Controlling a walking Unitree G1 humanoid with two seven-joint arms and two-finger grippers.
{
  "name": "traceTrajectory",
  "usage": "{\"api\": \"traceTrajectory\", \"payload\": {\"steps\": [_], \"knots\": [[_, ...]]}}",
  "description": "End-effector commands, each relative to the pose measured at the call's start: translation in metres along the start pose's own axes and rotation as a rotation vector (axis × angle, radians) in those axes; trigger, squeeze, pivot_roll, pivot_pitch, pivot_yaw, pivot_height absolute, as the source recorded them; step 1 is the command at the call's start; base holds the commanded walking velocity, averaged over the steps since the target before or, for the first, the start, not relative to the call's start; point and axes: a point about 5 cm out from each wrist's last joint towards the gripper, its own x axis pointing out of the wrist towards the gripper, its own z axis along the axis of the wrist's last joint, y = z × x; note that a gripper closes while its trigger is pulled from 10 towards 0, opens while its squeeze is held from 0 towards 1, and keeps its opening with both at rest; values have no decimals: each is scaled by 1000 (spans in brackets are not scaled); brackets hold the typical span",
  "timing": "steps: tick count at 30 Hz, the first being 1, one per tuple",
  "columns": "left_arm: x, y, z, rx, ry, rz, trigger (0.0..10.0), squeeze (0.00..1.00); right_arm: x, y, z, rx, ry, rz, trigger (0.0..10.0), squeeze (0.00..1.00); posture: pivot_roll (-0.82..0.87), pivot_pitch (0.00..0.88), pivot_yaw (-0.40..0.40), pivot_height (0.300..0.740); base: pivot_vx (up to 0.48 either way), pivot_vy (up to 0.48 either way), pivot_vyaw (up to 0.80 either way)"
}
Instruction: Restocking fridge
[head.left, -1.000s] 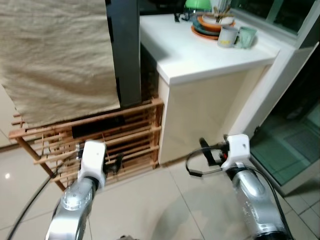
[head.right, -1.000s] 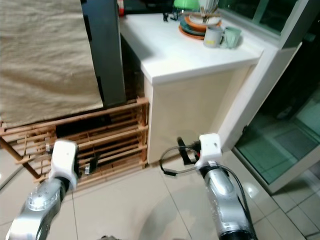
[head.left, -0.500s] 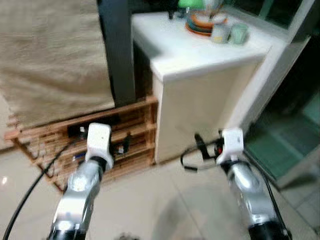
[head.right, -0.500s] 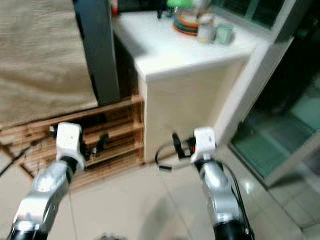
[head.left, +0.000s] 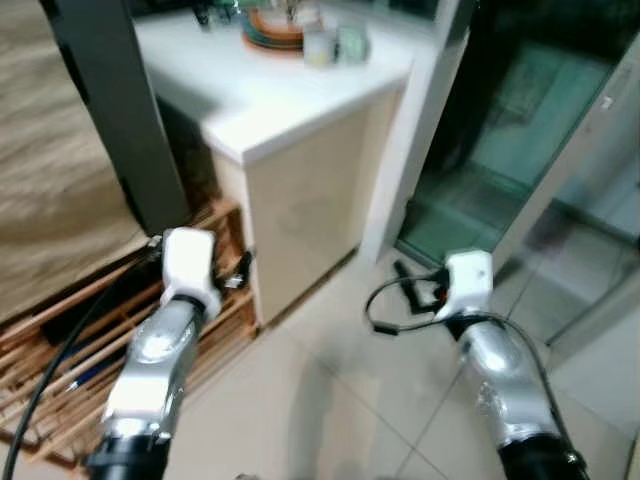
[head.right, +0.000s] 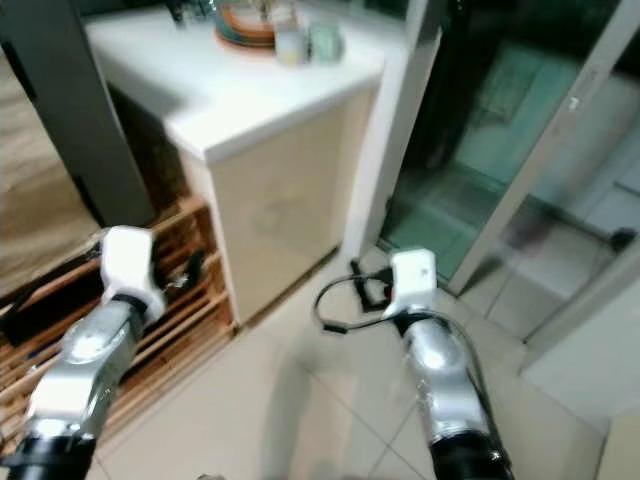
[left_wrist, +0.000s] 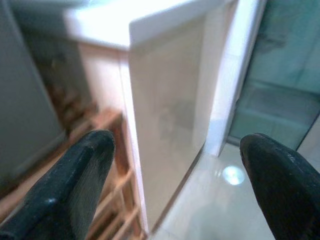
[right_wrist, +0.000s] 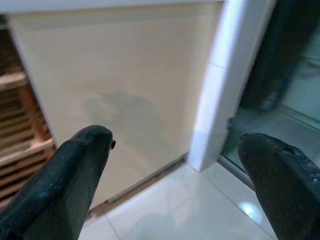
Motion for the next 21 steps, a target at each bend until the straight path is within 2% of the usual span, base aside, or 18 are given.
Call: {"api": "traceTrajectory", "payload": {"steps": [1, 5, 9, 12, 21], "knots": [[0, 6, 3, 26, -9, 11, 10000, 0, 3, 5, 5, 2, -21, 12, 10000, 184, -119, 0, -12, 740, 0, 480, 0], [1, 3, 4, 23, -17, -8, 10000, 0, 2, 6, 4, 7, -22, 10, 10000, 184, -121, 0, -8, 740, 0, 480, 0], [0, 2, 4, 19, -16, -14, 10000, 0, 2, 6, 4, 9, -22, 9, 10000, 184, -121, 0, -7, 740, 0, 480, -800], [1, -3, 3, 39, -16, -43, 10000, 0, 2, 6, 2, 18, -24, -4, 10000, 184, -118, 0, -5, 740, 0, 0, 0], [0, -2, 4, 36, -26, -37, 10000, 0, 4, 12, 4, 9, -35, 25, 10000, 196, -111, 0, -6, 740, 0, 0, 76]]}}
